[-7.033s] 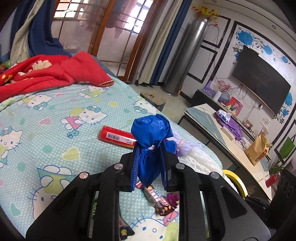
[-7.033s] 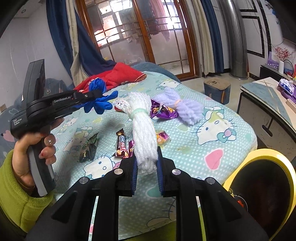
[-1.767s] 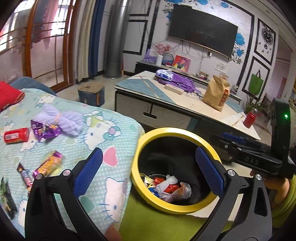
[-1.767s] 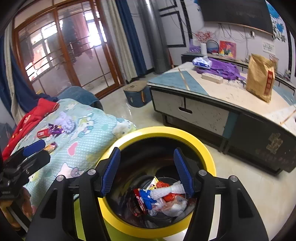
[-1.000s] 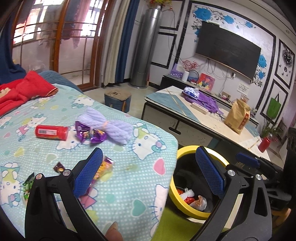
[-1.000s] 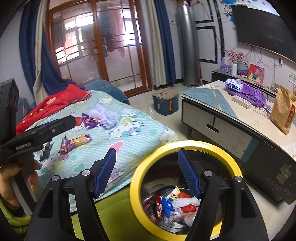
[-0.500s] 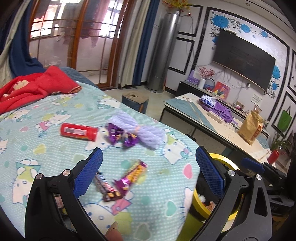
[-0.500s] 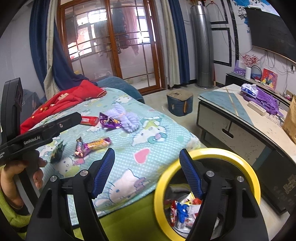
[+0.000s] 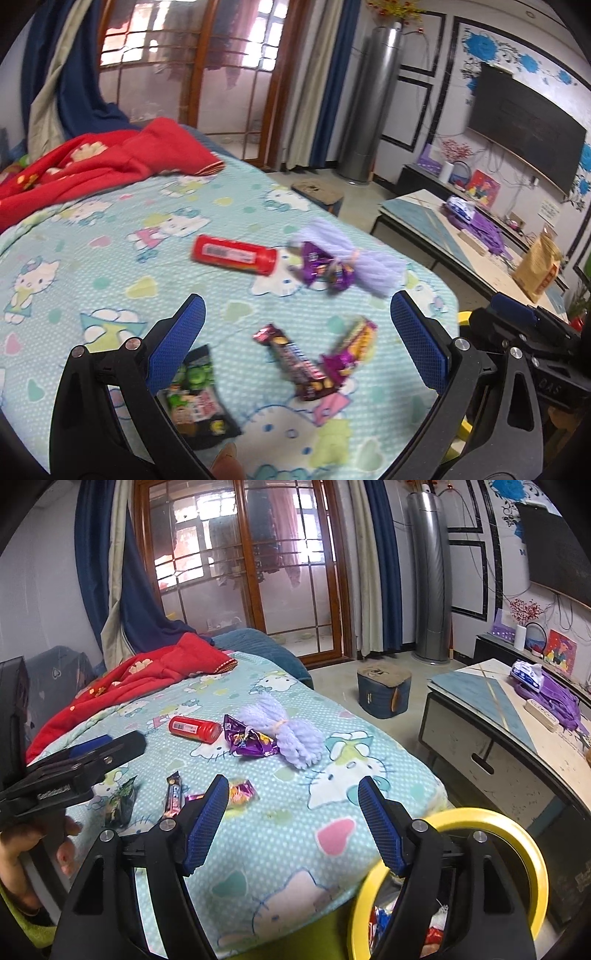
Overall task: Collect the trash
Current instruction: 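Lower the left gripper to the green snack packet while the right gripper approaches the lavender mesh bundle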
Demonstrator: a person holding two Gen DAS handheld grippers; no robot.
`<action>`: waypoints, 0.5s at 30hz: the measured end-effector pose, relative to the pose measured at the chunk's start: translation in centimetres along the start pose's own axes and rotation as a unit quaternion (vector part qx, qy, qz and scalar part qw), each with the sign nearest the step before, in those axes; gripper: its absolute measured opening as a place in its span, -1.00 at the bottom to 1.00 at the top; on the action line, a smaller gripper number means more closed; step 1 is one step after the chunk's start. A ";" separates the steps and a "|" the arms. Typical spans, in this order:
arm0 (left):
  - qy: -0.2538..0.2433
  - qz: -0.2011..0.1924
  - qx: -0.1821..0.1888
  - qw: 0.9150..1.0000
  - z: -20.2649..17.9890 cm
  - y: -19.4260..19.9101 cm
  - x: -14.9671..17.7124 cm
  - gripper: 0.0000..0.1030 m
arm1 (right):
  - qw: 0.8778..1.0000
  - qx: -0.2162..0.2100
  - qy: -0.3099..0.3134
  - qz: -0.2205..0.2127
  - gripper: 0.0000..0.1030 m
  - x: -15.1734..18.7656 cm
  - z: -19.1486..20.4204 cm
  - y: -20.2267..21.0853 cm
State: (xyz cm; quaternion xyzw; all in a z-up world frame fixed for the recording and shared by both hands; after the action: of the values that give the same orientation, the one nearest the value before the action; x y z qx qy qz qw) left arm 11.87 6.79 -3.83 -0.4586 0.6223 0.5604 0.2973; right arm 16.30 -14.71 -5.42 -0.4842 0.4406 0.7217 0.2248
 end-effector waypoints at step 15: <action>0.051 0.072 -0.053 0.995 4.7 -2.5 2.6 0.79 | 0.999 0.014 -0.007 0.049 0.36 -0.7 -0.9 -9.2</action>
State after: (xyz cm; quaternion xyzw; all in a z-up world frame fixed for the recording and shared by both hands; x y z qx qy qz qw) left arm 12.40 10.88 -8.14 -0.4552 0.6378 0.5884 0.1995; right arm 23.98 -10.65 -8.74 -0.4538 0.4725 0.7287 0.1993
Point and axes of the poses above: each gripper's, at about its wrist camera, not at the fingertips, and y roughly against the way its jaws point, z to its left, x to its underside, the point moved 3 cm from there along -y, roughly the way its jaws point, and after that the axes turned 9 degrees about -z, right-handed, at the moved point
